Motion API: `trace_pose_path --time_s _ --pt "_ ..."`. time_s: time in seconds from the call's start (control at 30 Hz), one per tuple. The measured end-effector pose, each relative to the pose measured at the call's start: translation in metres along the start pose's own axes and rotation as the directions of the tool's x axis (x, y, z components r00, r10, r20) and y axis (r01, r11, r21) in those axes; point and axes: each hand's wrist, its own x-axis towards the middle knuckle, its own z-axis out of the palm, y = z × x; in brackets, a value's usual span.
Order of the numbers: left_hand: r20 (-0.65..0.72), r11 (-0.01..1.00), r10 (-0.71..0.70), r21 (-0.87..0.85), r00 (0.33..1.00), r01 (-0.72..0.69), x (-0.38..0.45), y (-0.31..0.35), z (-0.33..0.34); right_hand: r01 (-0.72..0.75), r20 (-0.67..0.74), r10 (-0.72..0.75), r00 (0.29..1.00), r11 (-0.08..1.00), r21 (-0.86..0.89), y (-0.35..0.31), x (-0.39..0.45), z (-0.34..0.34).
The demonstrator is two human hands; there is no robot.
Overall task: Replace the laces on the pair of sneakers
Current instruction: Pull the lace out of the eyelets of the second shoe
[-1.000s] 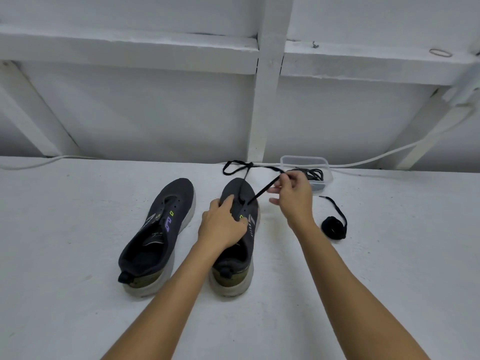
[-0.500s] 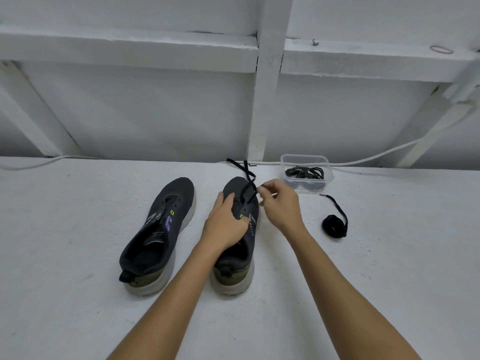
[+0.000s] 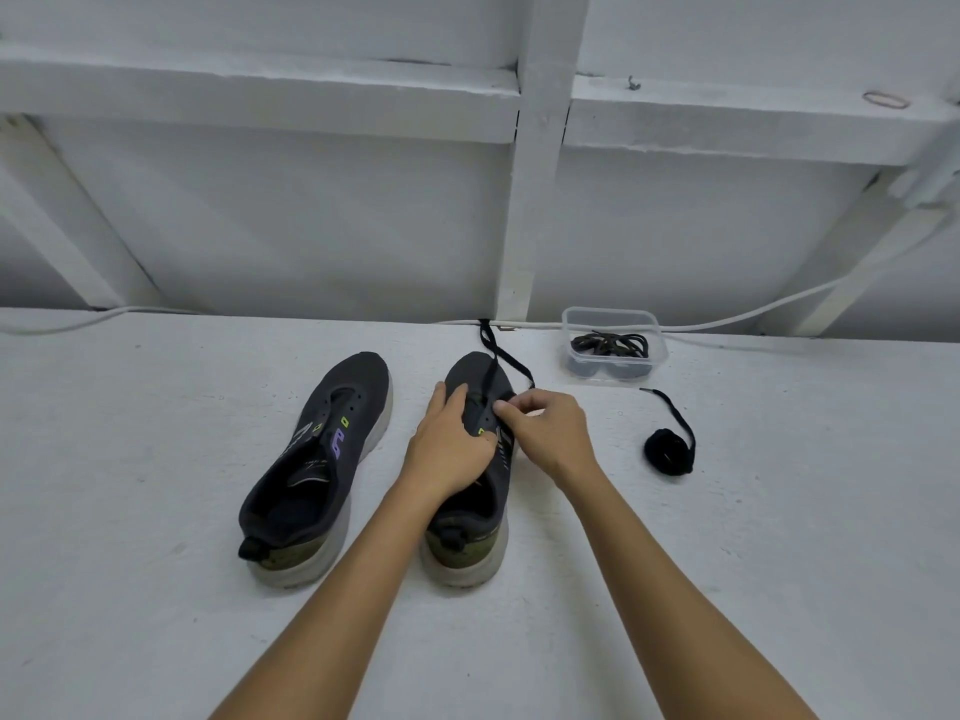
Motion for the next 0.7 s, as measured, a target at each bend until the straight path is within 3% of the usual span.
trace_pose_path --time_s 0.1,0.17,0.3,0.37,0.5,0.7 --pt "0.001 1.000 0.010 0.007 1.000 -0.010 -0.001 0.000 0.000 0.086 -0.023 -0.086 0.996 0.996 -0.019 -0.005 0.003 -0.002" --pt "0.009 1.000 0.010 -0.004 1.000 -0.010 -0.002 -0.001 -0.001 0.104 -0.131 -0.096 0.987 0.993 0.063 -0.010 0.009 -0.006" --pt "0.019 1.000 0.016 -0.022 1.000 -0.016 -0.001 -0.003 -0.001 0.077 -0.404 0.101 0.909 0.913 0.401 -0.024 0.019 -0.026" --pt "0.021 1.000 0.010 -0.020 1.000 -0.010 0.000 -0.003 0.000 0.018 -0.331 0.133 0.934 0.909 0.415 -0.025 0.019 -0.031" --pt "0.007 1.000 0.008 -0.011 1.000 -0.008 0.001 -0.004 0.001 -0.134 0.044 0.128 0.991 0.969 0.208 -0.011 0.005 -0.012" --pt "0.001 1.000 0.015 -0.001 1.000 -0.015 0.002 -0.005 0.000 0.100 -0.007 -0.100 0.995 0.995 0.003 -0.004 0.007 0.000"
